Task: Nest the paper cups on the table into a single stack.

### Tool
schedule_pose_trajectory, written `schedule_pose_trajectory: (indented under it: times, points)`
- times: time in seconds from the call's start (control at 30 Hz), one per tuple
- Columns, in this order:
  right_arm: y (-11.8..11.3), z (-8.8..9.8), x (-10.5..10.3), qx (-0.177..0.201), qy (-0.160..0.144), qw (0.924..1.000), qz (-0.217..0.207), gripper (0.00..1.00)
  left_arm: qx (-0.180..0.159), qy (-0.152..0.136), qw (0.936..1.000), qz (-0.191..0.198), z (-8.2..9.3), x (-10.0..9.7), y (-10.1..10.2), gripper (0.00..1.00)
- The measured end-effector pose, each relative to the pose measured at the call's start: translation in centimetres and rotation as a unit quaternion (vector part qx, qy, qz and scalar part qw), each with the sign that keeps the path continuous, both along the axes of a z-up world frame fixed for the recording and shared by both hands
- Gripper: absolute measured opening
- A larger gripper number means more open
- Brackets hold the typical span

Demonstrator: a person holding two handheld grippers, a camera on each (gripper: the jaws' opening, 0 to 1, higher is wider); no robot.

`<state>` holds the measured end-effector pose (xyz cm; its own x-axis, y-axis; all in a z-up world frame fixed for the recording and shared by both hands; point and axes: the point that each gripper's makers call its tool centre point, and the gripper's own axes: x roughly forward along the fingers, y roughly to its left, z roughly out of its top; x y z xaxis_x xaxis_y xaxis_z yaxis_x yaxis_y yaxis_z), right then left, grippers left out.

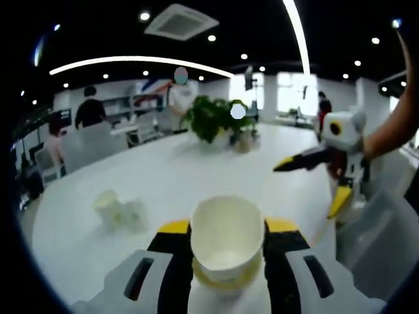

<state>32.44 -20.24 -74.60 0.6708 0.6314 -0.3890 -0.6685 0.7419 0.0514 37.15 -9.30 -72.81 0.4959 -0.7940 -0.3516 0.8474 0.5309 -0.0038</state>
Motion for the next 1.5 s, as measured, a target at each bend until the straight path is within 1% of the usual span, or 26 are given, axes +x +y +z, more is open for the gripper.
schedule_pose_trajectory:
  times: [0.1, 0.17, 0.23, 0.27, 0.3, 0.33, 0.43, 0.5, 0.57, 0.63, 0.67, 0.7, 0.73, 0.87, 0.97, 1.1, 1.17, 1.27, 1.4, 1.5]
  points:
    - [0.0, -0.1, -0.1, 0.0, 0.001, 1.0, 0.0, 1.0, 0.008, 0.009, 0.9999, 0.004, -1.2, 0.0, 0.2, 0.42]
    - [0.1, -0.1, -0.2, 0.0, 0.002, 1.0, -0.001, 0.99, 0.015, 0.01, 0.9998, 0.005, -2.0, 0.0, 0.4, 0.44]
    - [0.1, -0.2, -0.2, 0.0, 0.002, 1.0, 0.0, 0.99, 0.032, 0.013, 0.9994, 0.005, -3.2, -0.3, 0.7, 0.48]
    - [0.1, -0.2, -0.3, 0.0, 0.002, 1.0, 0.0, 0.99, 0.032, 0.003, 0.9995, 0.005, -3.0, -0.3, 0.7, 0.49]
    - [0.1, -0.2, -0.3, 0.0, 0.002, 1.0, 0.0, 0.99, 0.039, 0.004, 0.9992, 0.006, -3.2, -0.2, 0.7, 0.49]
    - [0.1, -0.2, -0.3, 0.0, 0.003, 1.0, 0.0, 0.99, 0.035, -0.001, 0.9994, 0.005, -2.9, -0.3, 0.7, 0.49]
    - [0.2, -0.2, -0.4, 0.001, 0.002, 1.0, 0.0, 0.99, 0.038, -0.001, 0.9993, 0.003, -2.9, -0.2, 0.7, 0.5]
    - [0.2, -0.2, -0.4, 0.001, 0.003, 1.0, 0.0, 0.99, 0.038, 0.004, 0.9993, 0.005, -3.0, -0.2, 1.0, 0.53]
    - [0.2, -0.2, -0.4, 0.002, 0.003, 1.0, 0.0, 0.99, 0.034, 0.01, 0.9993, 0.009, -2.9, -0.1, 1.2, 0.63]
    - [0.3, -0.2, -0.4, 0.002, 0.002, 1.0, 0.001, 0.99, 0.027, 0.001, 0.9994, 0.02, -2.5, 0.2, 1.5, 0.79]
    - [0.3, -0.2, -0.3, 0.002, 0.002, 1.0, 0.001, 0.99, 0.016, 0.002, 0.9995, 0.028, -2.0, 0.5, 1.7, 0.84]
    - [0.3, -0.1, -0.3, 0.003, 0.002, 1.0, 0.001, 0.99, 0.011, 0.002, 0.9995, 0.029, -1.8, 0.5, 1.7, 0.87]
    - [0.4, -0.1, -0.3, 0.002, 0.001, 1.0, 0.001, 0.99, -0.003, 0.007, 0.9995, 0.031, -1.4, 0.6, 1.8, 0.89]
    - [0.4, 0.0, 0.0, 0.003, -0.001, 1.0, 0.001, 0.99, -0.019, 0.006, 0.999, 0.04, -0.3, 1.0, 3.0, 0.96]
    - [0.3, 0.2, 0.3, 0.004, -0.003, 1.0, -0.001, 0.99, -0.024, 0.008, 0.9986, 0.047, 0.0, 1.1, 4.3, 0.99]
    - [0.2, 0.3, 0.5, 0.005, -0.006, 1.0, -0.001, 1.0, -0.014, 0.012, 0.9982, 0.058, -0.2, 0.8, 6.5, 0.99]
    - [0.2, 0.3, 0.6, 0.006, -0.007, 1.0, -0.001, 1.0, -0.011, 0.019, 0.9975, 0.068, -0.3, 0.6, 7.7, 0.99]
    - [0.1, 0.3, 0.9, 0.003, -0.006, 1.0, -0.002, 1.0, -0.011, 0.018, 0.996, 0.087, -0.4, 0.5, 9.5, 0.99]
    - [0.2, 0.2, 1.2, -0.004, -0.009, 1.0, 0.001, 1.0, -0.017, 0.025, 0.9933, 0.111, -0.5, 0.2, 11.4, 0.99]
    - [0.3, 0.3, 1.5, -0.003, -0.01, 0.9999, 0.001, 1.0, -0.017, 0.034, 0.9913, 0.126, -1.1, -0.3, 12.7, 0.97]
